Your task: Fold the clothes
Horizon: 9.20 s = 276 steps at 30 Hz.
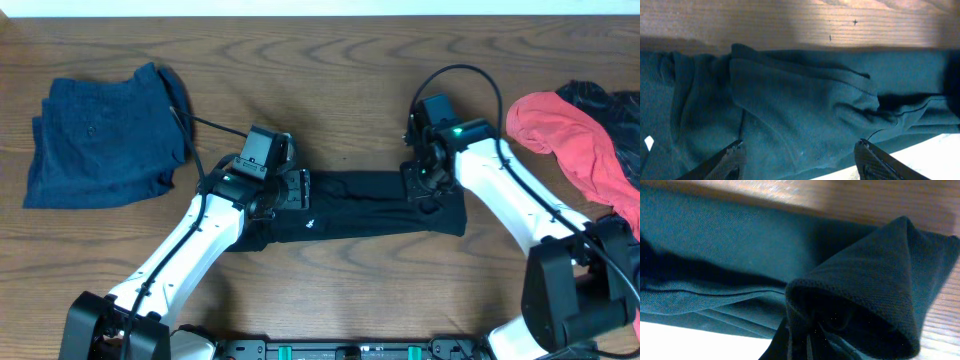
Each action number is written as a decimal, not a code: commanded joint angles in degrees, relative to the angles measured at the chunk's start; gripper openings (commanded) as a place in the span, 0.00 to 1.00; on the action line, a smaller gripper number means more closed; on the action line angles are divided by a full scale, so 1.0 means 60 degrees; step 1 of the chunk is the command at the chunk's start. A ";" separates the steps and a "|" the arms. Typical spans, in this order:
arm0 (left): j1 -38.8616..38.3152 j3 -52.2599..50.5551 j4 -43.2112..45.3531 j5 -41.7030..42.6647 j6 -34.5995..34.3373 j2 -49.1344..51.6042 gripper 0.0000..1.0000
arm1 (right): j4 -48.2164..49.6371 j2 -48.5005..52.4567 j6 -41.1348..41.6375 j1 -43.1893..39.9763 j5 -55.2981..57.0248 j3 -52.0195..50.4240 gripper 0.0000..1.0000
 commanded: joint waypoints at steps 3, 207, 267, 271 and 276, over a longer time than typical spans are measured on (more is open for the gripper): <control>0.0015 0.0149 -0.0066 -0.0120 0.0124 -0.0015 0.71 | 0.0087 0.0240 0.0208 0.0433 -0.0076 -0.0047 0.06; -0.0251 0.5909 -0.4047 -0.1617 0.2441 0.0463 0.64 | -0.0375 -0.0113 -0.1078 -0.2018 -0.1920 0.0652 0.58; 0.0849 0.5482 -0.3595 0.0444 0.2124 0.4364 0.65 | 0.0780 0.0375 0.1581 0.0328 0.1803 0.0637 0.37; 0.0849 0.5482 -0.3595 0.0200 0.2124 0.4371 0.65 | 0.0685 -0.0084 0.1198 0.0328 0.0554 0.0812 0.38; 0.0849 0.5482 -0.3479 0.0204 0.2124 0.4488 0.65 | 0.0565 -0.0579 0.1242 0.0350 -0.0098 0.0827 0.40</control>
